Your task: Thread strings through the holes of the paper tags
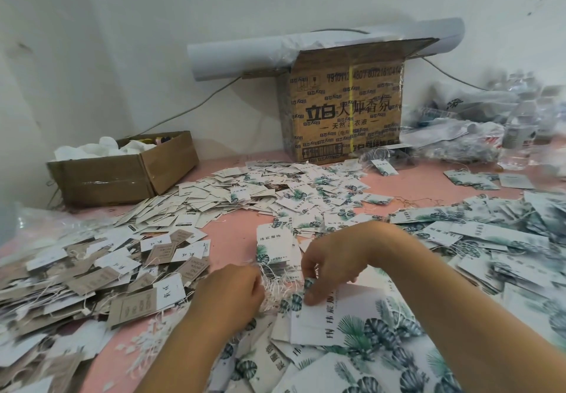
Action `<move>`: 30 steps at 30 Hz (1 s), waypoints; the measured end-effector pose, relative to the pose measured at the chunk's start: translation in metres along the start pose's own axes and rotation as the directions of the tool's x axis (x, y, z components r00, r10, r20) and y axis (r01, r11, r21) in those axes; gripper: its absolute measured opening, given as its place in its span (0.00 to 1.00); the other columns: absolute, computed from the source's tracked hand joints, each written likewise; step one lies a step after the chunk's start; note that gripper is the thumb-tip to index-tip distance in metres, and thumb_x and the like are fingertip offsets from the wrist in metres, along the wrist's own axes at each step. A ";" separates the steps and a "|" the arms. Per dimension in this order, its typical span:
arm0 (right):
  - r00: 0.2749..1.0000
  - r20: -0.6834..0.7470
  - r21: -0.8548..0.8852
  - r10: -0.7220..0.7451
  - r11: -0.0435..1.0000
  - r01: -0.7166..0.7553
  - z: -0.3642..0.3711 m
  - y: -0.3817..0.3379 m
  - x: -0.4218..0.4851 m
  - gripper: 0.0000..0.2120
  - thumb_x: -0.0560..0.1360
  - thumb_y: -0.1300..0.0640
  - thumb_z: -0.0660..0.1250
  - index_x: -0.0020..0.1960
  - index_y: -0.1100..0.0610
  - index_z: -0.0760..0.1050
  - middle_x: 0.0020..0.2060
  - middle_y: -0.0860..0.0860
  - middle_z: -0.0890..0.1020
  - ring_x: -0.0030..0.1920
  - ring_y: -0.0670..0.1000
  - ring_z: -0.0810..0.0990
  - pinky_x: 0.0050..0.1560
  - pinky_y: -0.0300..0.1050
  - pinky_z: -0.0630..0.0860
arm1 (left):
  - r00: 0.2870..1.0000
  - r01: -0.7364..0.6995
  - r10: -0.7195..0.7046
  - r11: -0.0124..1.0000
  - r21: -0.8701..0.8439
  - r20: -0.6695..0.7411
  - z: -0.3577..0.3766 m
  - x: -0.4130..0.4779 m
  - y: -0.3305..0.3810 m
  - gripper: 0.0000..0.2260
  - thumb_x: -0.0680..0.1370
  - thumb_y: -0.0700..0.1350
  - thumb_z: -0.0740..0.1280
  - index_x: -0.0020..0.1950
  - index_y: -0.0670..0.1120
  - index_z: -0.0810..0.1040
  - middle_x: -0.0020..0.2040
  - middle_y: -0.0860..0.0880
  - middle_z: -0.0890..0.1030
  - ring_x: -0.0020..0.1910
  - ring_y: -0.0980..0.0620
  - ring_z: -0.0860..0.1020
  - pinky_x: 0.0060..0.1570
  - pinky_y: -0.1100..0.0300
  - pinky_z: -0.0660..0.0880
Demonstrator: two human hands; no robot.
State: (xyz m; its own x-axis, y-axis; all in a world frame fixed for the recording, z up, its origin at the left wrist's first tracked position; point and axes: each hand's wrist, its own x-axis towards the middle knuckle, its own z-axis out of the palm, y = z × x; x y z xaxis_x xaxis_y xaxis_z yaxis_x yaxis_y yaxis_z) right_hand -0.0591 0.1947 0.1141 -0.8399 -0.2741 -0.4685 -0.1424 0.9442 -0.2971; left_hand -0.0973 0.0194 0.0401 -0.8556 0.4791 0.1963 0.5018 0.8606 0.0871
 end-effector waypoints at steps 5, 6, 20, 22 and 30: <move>0.999 -0.036 -0.010 0.022 1.000 -0.023 0.001 0.001 0.000 0.20 0.75 0.43 0.64 0.52 0.61 0.76 0.37 0.48 0.79 0.34 0.45 0.74 0.36 0.40 0.70 | 0.999 -0.015 0.006 0.968 -0.252 -0.035 -0.004 0.004 -0.001 0.09 0.81 0.49 0.59 0.41 0.53 0.72 0.34 0.56 0.76 0.31 0.59 0.72 0.30 0.67 0.64; 0.997 -0.067 -0.039 0.031 0.999 -0.034 0.001 0.001 0.000 0.20 0.75 0.42 0.63 0.51 0.60 0.76 0.37 0.48 0.80 0.33 0.44 0.73 0.34 0.39 0.68 | 0.999 -0.017 0.002 0.942 -0.335 -0.046 -0.005 0.005 0.000 0.10 0.80 0.48 0.60 0.39 0.53 0.72 0.34 0.55 0.76 0.30 0.59 0.72 0.30 0.68 0.64; 0.915 -0.398 0.806 -0.061 0.452 0.381 0.011 -0.007 0.026 0.19 0.79 0.47 0.58 0.41 0.61 0.76 0.31 0.53 0.80 0.29 0.49 0.76 0.29 0.39 0.73 | 0.990 -0.057 -0.089 0.474 -0.879 -0.112 -0.030 0.001 0.021 0.09 0.78 0.45 0.62 0.40 0.47 0.78 0.34 0.54 0.80 0.35 0.61 0.76 0.37 0.67 0.73; 0.898 -0.438 0.835 -0.044 0.351 0.424 0.011 -0.009 0.027 0.13 0.78 0.53 0.62 0.41 0.61 0.77 0.31 0.53 0.78 0.29 0.48 0.75 0.29 0.38 0.73 | 0.995 -0.058 -0.042 0.475 -0.878 -0.088 -0.030 0.001 0.024 0.09 0.78 0.44 0.62 0.40 0.47 0.78 0.36 0.57 0.80 0.37 0.63 0.77 0.38 0.70 0.71; 0.826 -0.548 0.808 0.133 -0.172 0.564 -0.001 0.003 0.025 0.10 0.79 0.60 0.58 0.44 0.61 0.75 0.30 0.52 0.79 0.29 0.48 0.77 0.32 0.41 0.78 | 0.998 -0.026 0.067 0.628 -0.778 0.021 -0.019 0.002 0.024 0.11 0.74 0.43 0.67 0.31 0.50 0.78 0.60 0.61 0.73 0.57 0.64 0.71 0.53 0.63 0.67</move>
State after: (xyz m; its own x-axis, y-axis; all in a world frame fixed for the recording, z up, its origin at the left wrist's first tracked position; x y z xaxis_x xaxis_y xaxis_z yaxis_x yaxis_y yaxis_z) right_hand -0.0809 0.1913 0.1021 -0.9995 -0.0009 0.0301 -0.0262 -0.4644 -0.8853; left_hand -0.0842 0.0380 0.0608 -0.8224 0.5392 0.1814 0.4365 0.3937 0.8090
